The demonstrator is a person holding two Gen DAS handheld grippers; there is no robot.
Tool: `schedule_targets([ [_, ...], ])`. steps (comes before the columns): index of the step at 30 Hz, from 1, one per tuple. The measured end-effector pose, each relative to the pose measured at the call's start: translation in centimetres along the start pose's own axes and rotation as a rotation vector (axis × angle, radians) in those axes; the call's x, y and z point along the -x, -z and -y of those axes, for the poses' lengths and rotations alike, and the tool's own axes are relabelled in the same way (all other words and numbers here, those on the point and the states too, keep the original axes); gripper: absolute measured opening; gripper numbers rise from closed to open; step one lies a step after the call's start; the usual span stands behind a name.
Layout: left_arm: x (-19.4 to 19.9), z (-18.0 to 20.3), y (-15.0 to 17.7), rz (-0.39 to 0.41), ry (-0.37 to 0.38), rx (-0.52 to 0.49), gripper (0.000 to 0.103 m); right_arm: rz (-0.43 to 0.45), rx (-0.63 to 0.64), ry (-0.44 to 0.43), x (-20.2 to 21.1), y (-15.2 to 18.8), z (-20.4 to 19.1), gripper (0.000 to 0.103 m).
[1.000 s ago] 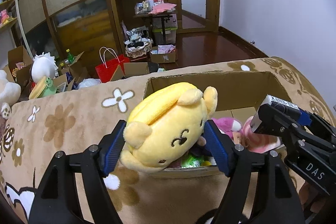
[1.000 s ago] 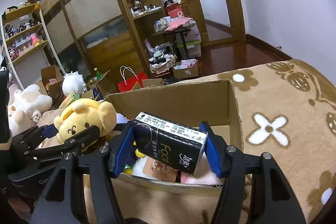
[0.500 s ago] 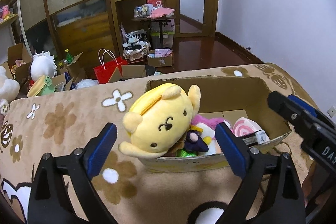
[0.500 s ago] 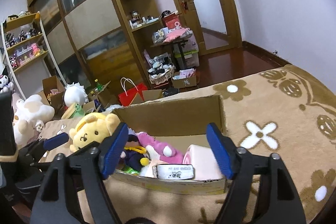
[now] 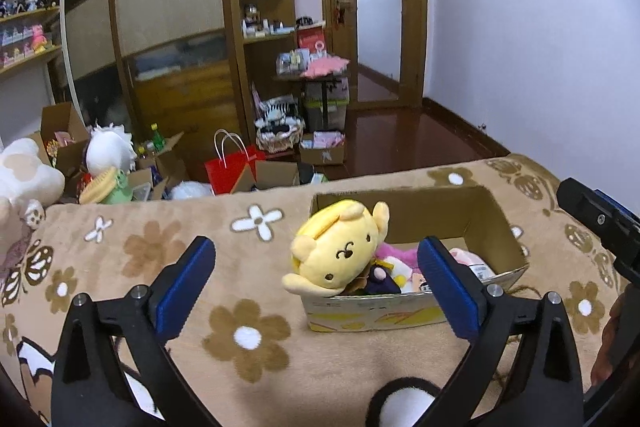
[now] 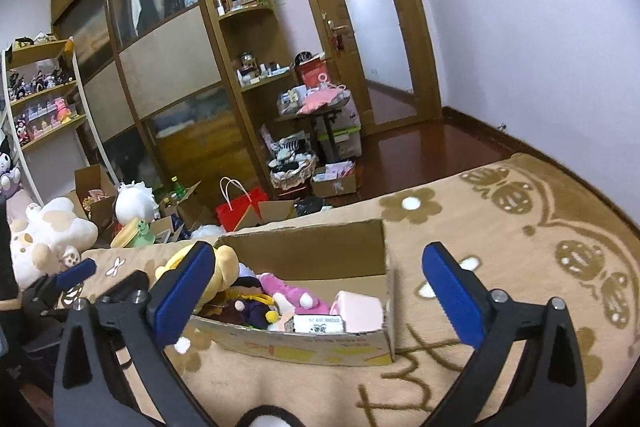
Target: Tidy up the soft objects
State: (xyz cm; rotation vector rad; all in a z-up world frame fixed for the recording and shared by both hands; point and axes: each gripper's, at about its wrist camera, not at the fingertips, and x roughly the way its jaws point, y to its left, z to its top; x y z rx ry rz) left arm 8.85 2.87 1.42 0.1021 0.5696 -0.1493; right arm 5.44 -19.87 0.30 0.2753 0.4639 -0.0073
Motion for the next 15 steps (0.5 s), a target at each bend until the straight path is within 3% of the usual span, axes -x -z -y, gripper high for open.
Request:
schedule_targets([
  [15, 8.0, 0.1, 0.8, 0.109, -0.012, -0.047, 0.102, 0.070, 0.049, 0.066, 8.3, -0.4, 0.4, 0.103],
])
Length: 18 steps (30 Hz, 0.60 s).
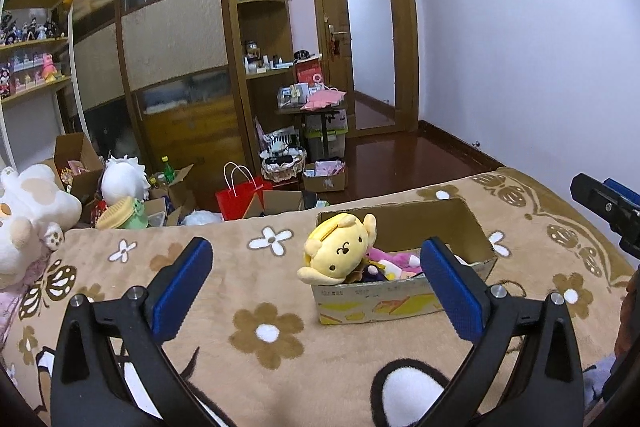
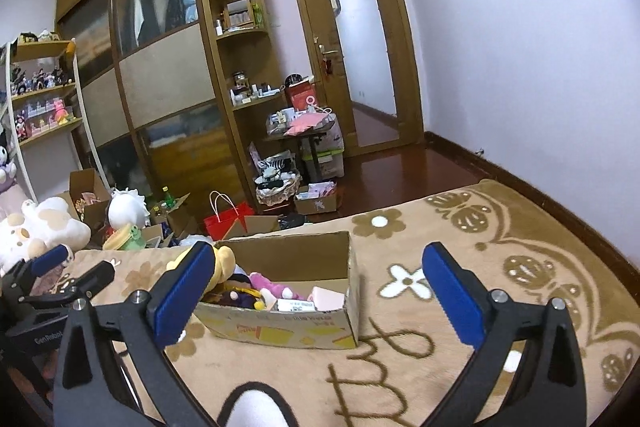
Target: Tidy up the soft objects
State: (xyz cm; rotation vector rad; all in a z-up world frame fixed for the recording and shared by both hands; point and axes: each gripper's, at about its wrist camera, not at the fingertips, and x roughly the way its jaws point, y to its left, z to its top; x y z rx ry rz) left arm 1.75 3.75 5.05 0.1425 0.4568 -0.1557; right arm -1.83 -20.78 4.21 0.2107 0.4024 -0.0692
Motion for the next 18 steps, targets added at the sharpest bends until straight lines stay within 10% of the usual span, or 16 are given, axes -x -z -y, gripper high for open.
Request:
schedule_targets([
  [18, 0.3, 1.0, 1.3, -0.021, 0.006, -0.056, 0.103, -0.025, 0.000, 0.015, 1.3, 2.2, 0.8, 0.103],
])
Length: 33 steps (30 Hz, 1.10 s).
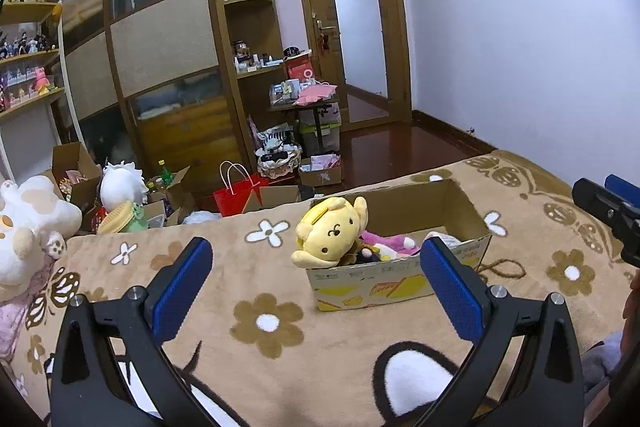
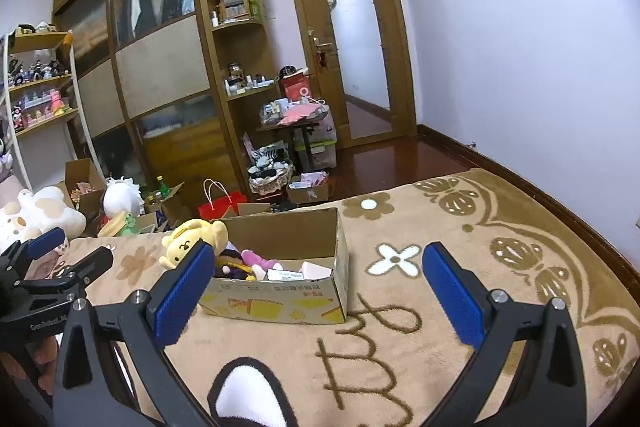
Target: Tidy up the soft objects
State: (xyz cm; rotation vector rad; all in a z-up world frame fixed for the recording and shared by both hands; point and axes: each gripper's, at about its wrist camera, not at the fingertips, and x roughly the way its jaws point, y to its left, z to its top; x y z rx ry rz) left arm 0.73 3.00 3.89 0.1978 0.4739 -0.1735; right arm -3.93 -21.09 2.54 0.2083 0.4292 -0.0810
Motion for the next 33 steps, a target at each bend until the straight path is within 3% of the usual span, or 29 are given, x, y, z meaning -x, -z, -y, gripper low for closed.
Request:
schedule_targets([
  [33, -1.6, 1.0, 0.5, -0.039, 0.000, -0.028, 0.103, -0.038, 0.038, 0.031, -1.7, 1.4, -0.6, 0.103],
])
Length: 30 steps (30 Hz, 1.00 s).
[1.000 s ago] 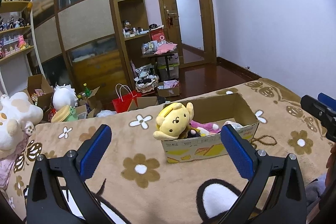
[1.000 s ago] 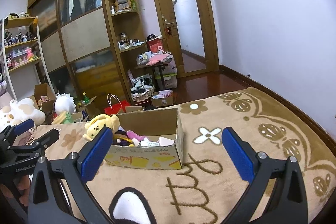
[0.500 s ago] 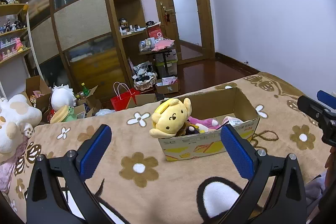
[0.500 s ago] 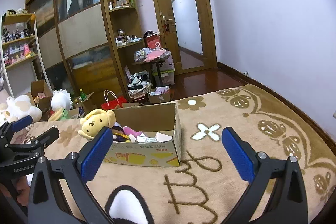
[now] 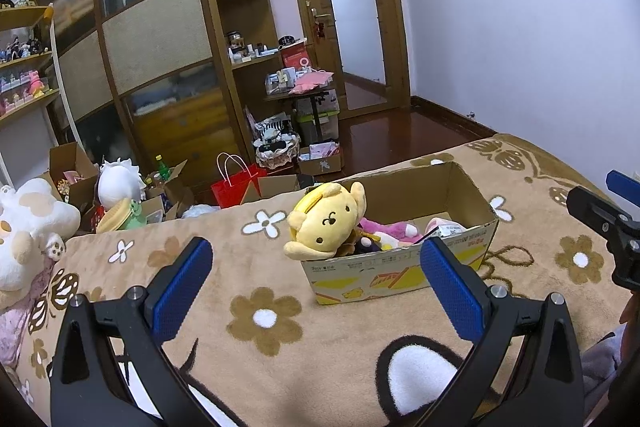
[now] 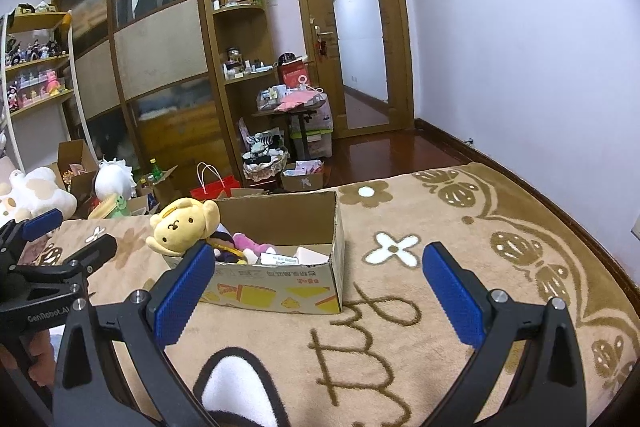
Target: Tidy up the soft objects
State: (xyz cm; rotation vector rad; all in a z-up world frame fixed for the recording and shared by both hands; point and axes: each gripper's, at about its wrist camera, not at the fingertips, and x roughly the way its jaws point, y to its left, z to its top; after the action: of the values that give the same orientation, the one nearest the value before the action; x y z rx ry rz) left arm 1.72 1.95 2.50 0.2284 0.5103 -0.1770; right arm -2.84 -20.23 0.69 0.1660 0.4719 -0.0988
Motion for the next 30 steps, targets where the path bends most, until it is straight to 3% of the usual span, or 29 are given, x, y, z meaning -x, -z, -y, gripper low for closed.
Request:
schedule_targets([
  [30, 0.19, 0.08, 0.07, 0.005, -0.003, -0.007, 0.103, 0.003, -0.007, 0.008, 0.09, -0.23, 0.47, 0.103],
])
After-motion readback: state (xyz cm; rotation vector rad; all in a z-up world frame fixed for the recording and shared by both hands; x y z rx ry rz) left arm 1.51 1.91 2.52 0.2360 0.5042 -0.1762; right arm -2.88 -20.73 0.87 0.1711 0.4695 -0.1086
